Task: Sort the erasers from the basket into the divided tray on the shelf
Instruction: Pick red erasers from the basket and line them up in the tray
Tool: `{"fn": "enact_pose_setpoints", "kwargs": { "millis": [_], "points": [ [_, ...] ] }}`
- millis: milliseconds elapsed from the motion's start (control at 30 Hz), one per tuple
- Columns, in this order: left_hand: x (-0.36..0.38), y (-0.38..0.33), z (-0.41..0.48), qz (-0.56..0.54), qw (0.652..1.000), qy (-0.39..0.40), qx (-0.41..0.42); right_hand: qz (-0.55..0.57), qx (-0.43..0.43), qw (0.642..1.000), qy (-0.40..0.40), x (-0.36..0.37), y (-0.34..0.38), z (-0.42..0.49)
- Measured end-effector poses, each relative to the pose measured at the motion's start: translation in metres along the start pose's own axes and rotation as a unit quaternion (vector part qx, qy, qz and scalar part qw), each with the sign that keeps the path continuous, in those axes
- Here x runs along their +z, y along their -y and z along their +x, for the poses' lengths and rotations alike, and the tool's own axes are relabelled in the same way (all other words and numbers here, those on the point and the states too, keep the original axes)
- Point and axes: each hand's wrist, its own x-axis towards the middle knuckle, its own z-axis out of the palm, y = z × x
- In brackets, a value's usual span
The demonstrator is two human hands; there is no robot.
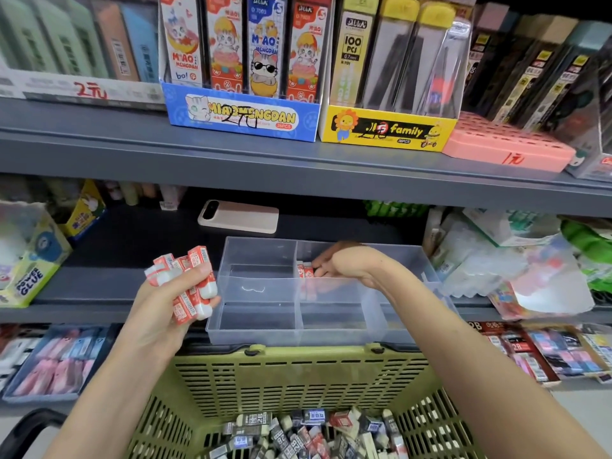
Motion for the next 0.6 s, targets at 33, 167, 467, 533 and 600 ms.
{"fn": "enact_pose_setpoints", "kwargs": {
  "millis": [33,167,467,533,600],
  "points": [
    [0.003,-0.001,-0.001,-0.005,1.000,-0.003,0.001,0.009,-0.003,1.000,0.005,-0.002,0.000,-0.002],
    [0.018,-0.005,-0.005,-0.013,1.000,0.005,-0.010,-0.049,-0.062,0.995,-0.068,-0.002,0.000,-0.016],
    [0.052,0.000,-0.012,-0.002,0.996,0.064,-0.065,0.173,-0.253,0.950,-0.052,0.056,0.036,-0.086],
    [0.053,0.003,-0.014,0.018,0.996,0.061,-0.061,0.184,-0.237,0.951,-0.077,0.064,0.036,-0.088],
    [0.053,0.004,-0.017,0.037,0.996,0.058,-0.048,0.180,-0.211,0.958,-0.072,0.067,0.033,-0.089]
  ]
}}
